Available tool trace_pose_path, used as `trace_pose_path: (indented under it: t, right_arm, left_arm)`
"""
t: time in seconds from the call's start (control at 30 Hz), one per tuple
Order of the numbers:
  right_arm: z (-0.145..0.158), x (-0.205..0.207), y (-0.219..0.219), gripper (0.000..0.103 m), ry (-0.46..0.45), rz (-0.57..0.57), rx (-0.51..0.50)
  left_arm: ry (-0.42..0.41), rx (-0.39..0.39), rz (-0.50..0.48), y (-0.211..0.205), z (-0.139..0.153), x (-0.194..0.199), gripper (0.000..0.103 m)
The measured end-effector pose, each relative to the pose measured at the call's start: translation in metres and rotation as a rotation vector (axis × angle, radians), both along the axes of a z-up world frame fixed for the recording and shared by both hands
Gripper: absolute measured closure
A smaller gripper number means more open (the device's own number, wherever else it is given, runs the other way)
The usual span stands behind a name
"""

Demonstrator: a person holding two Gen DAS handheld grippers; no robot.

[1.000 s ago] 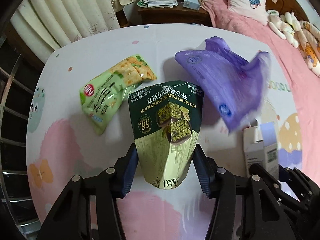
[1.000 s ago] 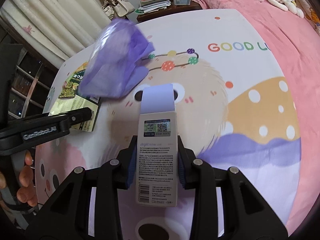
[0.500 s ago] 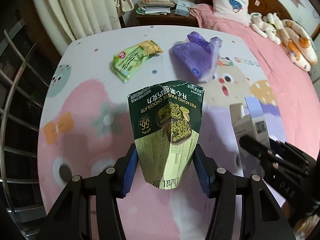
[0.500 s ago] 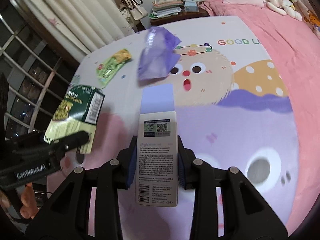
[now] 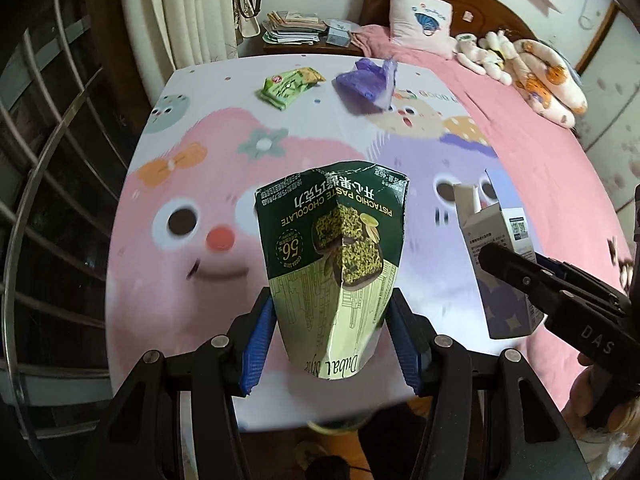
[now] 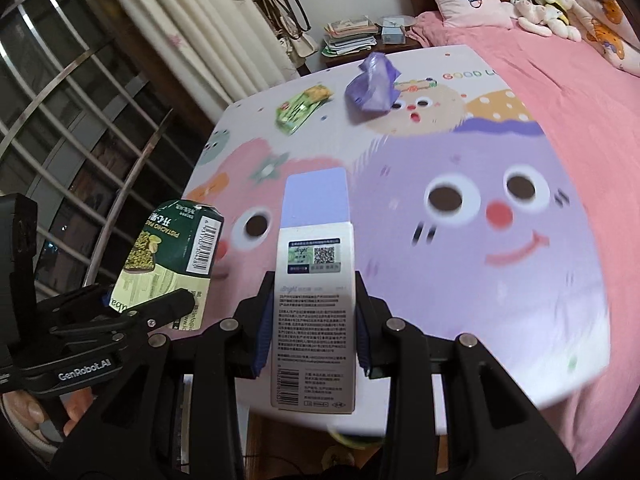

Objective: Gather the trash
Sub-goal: 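Carry the green box and white lotion box down over the bin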

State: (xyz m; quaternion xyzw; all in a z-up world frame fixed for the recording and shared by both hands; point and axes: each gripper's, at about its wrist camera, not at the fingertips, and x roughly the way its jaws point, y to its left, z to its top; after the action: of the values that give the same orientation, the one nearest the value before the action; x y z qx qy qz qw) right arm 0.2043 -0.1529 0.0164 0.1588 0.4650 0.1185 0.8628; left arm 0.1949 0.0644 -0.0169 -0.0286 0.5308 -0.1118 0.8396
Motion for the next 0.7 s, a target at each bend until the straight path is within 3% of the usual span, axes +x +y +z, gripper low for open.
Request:
trace_pose_path:
  t: [0.33,0.7]
  right_arm:
    - [-0.014,-0.131,0.054,0.073,0.056,0.047,-0.035]
    - [-0.099,-0.204,0.058,0.072,0.266,0.055,-0.044]
  left_arm:
    - [0.016,0.000,-0.077,0.041,-0.021,-0.124,0.048]
    - [0.167,0.026,-0.115,0.033,-0.086,-0.204,0.048]
